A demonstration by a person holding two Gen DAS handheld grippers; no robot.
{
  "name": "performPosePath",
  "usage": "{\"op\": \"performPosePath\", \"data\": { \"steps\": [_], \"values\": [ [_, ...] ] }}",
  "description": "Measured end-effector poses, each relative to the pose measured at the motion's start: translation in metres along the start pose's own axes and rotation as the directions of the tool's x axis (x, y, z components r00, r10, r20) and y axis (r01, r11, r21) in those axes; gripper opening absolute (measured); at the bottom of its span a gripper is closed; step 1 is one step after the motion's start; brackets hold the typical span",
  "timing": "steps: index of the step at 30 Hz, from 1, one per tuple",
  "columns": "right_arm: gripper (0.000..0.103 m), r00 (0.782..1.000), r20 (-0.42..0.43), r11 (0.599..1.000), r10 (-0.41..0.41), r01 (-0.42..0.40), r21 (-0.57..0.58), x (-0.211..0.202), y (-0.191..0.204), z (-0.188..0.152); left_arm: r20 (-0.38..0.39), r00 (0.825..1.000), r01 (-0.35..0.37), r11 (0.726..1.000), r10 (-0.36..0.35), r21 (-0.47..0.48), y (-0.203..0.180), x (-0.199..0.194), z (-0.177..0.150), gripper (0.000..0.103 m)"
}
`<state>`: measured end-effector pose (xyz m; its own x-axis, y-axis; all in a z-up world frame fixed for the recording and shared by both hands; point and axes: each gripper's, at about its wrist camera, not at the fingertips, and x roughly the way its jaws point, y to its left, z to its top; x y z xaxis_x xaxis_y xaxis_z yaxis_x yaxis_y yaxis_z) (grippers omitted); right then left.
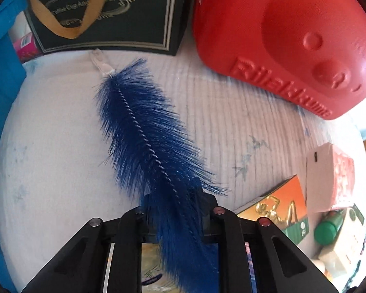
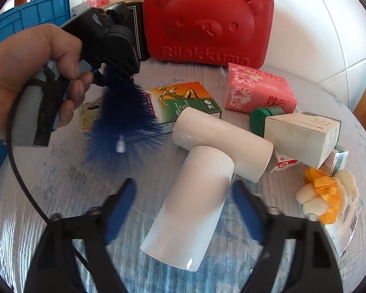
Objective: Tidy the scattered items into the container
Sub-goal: 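Grasp the blue bristle brush with the left tool while the right tool grasps a white paper roll, then lift the brush and paper roll and carry both toward the blue crate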
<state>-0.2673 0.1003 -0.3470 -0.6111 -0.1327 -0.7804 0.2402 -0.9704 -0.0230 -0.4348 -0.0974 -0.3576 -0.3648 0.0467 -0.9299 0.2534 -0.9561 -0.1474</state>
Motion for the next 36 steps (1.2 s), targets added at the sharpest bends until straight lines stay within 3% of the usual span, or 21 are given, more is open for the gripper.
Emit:
{"op": "performPosePath", "data": {
  "steps": [1,2,10,18,36],
  "values": [
    [0.054,1.000,-0.003,1.000,-0.004,0.004,0.010,0.000,-0.001,0.000,0.009,1.000,0.005,1.000,-0.005,0.002,0.003,-0.004,-0.001,0.017],
    [0.048,1.000,-0.007,1.000,0.000,0.000,0.022,0.001,-0.003,0.001,0.015,1.000,0.010,1.000,-0.010,0.005,0.005,-0.009,-0.002,0.017],
    [0.047,1.000,-0.024,0.998,0.015,-0.013,0.066,-0.008,-0.003,0.003,0.071,0.997,0.025,1.000,-0.026,0.010,0.024,-0.051,-0.007,0.015],
    [0.046,1.000,-0.010,0.998,0.021,-0.020,0.054,-0.035,0.006,0.007,0.066,0.997,0.033,0.999,-0.033,0.004,0.048,-0.079,-0.019,0.015],
    [0.045,1.000,0.023,1.000,-0.017,0.017,0.024,-0.139,0.000,0.006,0.079,0.994,0.076,0.995,-0.082,0.067,0.023,-0.157,-0.075,0.015]
  ]
}}
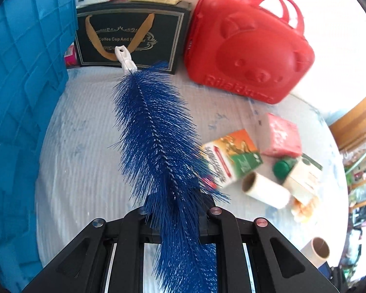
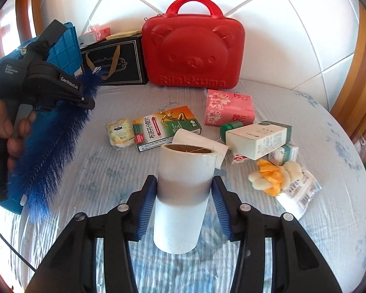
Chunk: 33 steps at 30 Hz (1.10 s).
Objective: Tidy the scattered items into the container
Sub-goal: 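Lift the brush and paper roll and carry both toward the blue crate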
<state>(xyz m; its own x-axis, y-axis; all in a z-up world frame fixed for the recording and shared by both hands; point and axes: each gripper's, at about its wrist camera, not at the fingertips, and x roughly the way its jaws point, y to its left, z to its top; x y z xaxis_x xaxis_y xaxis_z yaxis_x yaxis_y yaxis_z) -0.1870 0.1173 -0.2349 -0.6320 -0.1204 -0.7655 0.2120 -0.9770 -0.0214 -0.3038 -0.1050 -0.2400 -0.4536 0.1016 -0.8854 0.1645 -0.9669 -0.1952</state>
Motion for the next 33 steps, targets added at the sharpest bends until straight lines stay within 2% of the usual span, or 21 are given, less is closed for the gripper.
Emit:
{"op": "performPosePath", "data": {
  "steps": [9,19,33],
  "values": [
    [0.045,0.999,0.045,1.000,-0.013,0.014,-0.016,-0.077,-0.001,0.012,0.076,0.997,0.012,0.999,-0.016,0.048,-0.013,-0.075,-0.022,0.015],
    [0.045,0.993,0.120,0.998,-0.019,0.025,-0.051,-0.156,0.006,0.016,0.171,0.985,0.005,0.988,-0.031,0.152,-0.025,-0.166,-0.053,0.015],
    [0.045,0.978,0.205,0.999,-0.029,0.037,-0.037,-0.240,0.029,0.014,0.212,0.972,0.036,0.960,-0.098,0.278,-0.038,-0.235,-0.096,0.015]
  ]
}}
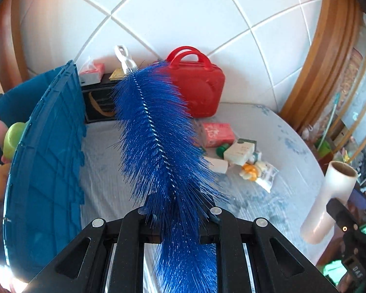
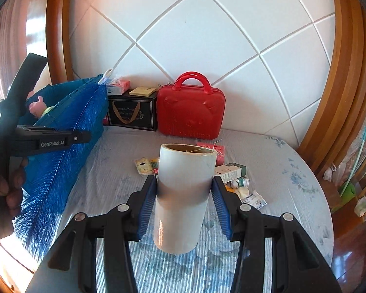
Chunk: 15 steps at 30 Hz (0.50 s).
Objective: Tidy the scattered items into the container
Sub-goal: 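Lift the brush and paper roll and carry both toward the blue crate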
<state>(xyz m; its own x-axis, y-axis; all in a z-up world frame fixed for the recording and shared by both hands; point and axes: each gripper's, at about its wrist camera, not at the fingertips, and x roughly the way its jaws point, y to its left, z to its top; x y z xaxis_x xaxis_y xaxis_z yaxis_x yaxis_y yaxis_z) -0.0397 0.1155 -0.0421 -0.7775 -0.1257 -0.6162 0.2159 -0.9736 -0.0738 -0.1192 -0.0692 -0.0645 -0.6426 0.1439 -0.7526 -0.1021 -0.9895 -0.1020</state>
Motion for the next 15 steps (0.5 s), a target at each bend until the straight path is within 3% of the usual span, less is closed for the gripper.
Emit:
{"op": "performPosePath", "data": {
  "steps": [15],
  "values": [
    [0.045,0.998,0.048,0.998,0.038,-0.035,-0.058,-0.038,0.048,0.023,0.080,0.995,0.061,0.998,-0.063,0.035,0.011,-0.054,-0.012,0.015]
  ]
}}
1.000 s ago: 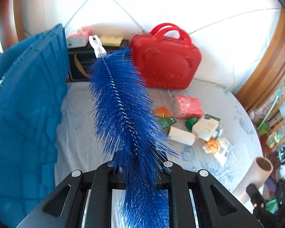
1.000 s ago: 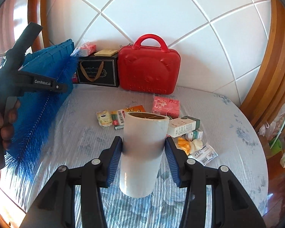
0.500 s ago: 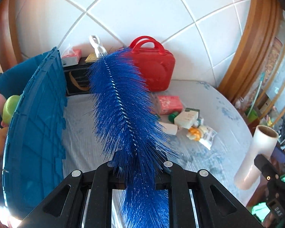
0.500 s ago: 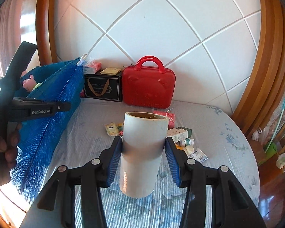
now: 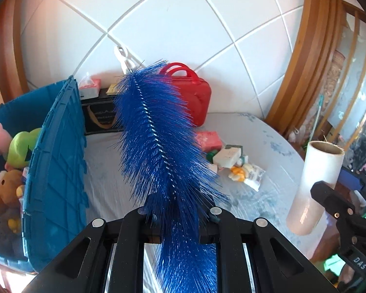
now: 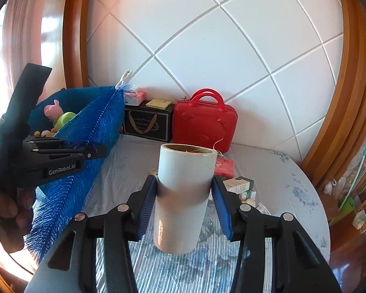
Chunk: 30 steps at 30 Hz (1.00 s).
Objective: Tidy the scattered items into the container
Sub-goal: 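Lift the brush and paper roll and carry both toward the blue crate, then lower the blue brush and paper roll into the crate and open both tools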
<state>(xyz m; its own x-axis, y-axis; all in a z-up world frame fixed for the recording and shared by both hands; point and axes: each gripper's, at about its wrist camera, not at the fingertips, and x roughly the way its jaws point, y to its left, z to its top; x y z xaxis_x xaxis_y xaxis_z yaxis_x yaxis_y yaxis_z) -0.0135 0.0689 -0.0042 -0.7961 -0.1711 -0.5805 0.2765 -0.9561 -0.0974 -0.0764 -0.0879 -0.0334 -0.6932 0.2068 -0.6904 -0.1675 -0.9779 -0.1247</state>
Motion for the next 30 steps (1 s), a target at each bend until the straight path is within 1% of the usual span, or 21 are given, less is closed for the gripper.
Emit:
{"op": "performPosePath", "data": {
  "steps": [5,14,22,30],
  "values": [
    [0.045,1.000,0.020,1.000,0.003,-0.003,-0.014,0.000,0.017,0.011,0.031,1.000,0.000,1.000,0.000,0.007,0.014,-0.015,0.003,0.015],
    [0.045,0.999,0.041,0.998,0.035,-0.033,-0.062,0.006,0.059,0.027,0.067,0.998,-0.016,1.000,0.018,-0.022,0.057,-0.032,0.007,0.015],
    [0.045,0.996,0.048,0.993,0.070,-0.065,-0.097,0.017,0.097,0.036,0.085,0.996,-0.030,0.998,0.035,-0.057,0.104,-0.045,0.005,0.015],
    [0.045,0.993,0.062,0.988,0.103,-0.095,-0.120,0.022,0.137,0.047,0.091,0.994,-0.049,0.997,0.054,-0.062,0.142,-0.055,0.001,0.015]
  ]
}}
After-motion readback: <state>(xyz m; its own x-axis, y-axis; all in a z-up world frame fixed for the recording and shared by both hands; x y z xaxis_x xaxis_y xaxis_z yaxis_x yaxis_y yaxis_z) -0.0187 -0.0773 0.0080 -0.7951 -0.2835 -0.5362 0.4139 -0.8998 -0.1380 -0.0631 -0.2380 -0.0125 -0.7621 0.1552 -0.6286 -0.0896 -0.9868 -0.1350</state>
